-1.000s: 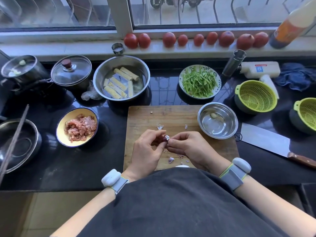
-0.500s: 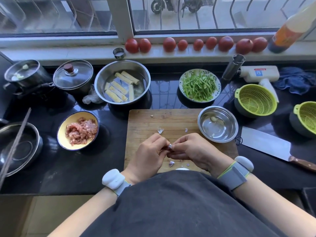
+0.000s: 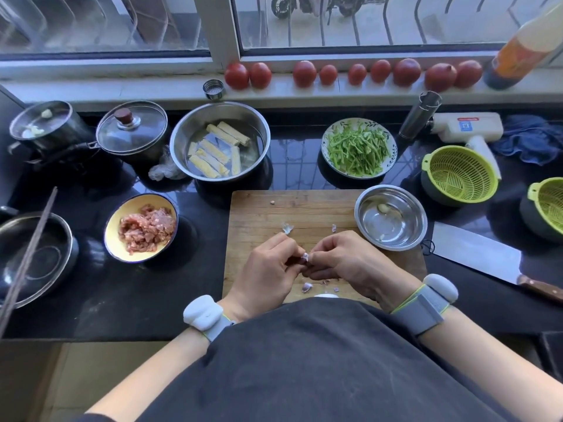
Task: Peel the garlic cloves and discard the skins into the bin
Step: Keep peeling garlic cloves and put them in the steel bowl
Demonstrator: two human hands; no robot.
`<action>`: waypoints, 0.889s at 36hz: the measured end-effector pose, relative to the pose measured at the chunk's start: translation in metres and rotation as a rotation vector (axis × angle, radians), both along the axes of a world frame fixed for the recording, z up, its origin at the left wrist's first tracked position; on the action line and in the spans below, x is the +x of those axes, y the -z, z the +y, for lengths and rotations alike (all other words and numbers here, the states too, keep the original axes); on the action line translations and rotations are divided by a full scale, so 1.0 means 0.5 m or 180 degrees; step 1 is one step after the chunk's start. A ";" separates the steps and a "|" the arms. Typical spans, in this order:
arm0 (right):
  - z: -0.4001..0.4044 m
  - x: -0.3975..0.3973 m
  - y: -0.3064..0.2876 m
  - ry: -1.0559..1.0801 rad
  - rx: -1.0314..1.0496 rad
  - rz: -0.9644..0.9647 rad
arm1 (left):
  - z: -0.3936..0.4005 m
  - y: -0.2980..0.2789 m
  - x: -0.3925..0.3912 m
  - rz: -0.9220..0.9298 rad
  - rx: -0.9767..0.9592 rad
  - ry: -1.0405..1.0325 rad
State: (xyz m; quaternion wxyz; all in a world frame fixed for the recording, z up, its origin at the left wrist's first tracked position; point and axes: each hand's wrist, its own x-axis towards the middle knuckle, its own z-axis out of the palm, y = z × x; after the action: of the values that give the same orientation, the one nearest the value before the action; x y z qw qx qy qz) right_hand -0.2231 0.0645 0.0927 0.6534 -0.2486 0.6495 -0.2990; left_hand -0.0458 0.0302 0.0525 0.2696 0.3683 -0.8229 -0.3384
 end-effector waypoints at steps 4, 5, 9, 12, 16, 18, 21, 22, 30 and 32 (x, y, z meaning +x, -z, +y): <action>0.005 0.003 0.010 0.0031 -0.0026 0.0158 | 0.003 -0.005 -0.003 -0.0109 -0.0086 0.0048; 0.007 0.004 0.013 0.0038 -0.0026 0.0178 | 0.004 -0.005 -0.004 -0.0127 -0.0108 0.0041; 0.012 0.003 0.020 0.0085 -0.0038 0.0153 | 0.006 -0.002 -0.006 -0.0096 -0.0104 -0.0036; 0.015 0.003 0.022 0.0107 -0.0048 0.0165 | 0.008 -0.003 -0.011 -0.0040 -0.0133 -0.0050; 0.017 -0.002 0.016 0.0231 -0.0141 -0.0139 | 0.008 0.000 -0.011 0.0267 0.0327 -0.0350; 0.019 -0.004 0.008 0.0193 -0.0264 -0.0210 | 0.013 -0.002 -0.011 0.0679 0.1202 -0.0689; 0.017 0.000 0.007 -0.0036 -0.0616 0.0350 | 0.016 -0.010 -0.012 0.1338 0.2384 -0.1079; 0.017 0.001 0.010 -0.0109 -0.0773 0.0737 | 0.016 -0.010 -0.012 0.1491 0.2610 -0.1153; 0.012 0.010 0.026 -0.0300 -0.1248 0.1431 | 0.017 -0.013 -0.014 0.1706 0.2934 -0.1175; 0.012 0.010 0.027 -0.0277 -0.1208 0.1413 | 0.017 -0.015 -0.013 0.1657 0.2866 -0.1161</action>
State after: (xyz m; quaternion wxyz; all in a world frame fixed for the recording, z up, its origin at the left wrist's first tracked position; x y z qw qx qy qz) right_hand -0.2179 0.0704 0.0789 0.4494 -0.4533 0.6977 -0.3251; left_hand -0.0522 0.0388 0.0600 0.3342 0.4881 -0.4259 -0.6846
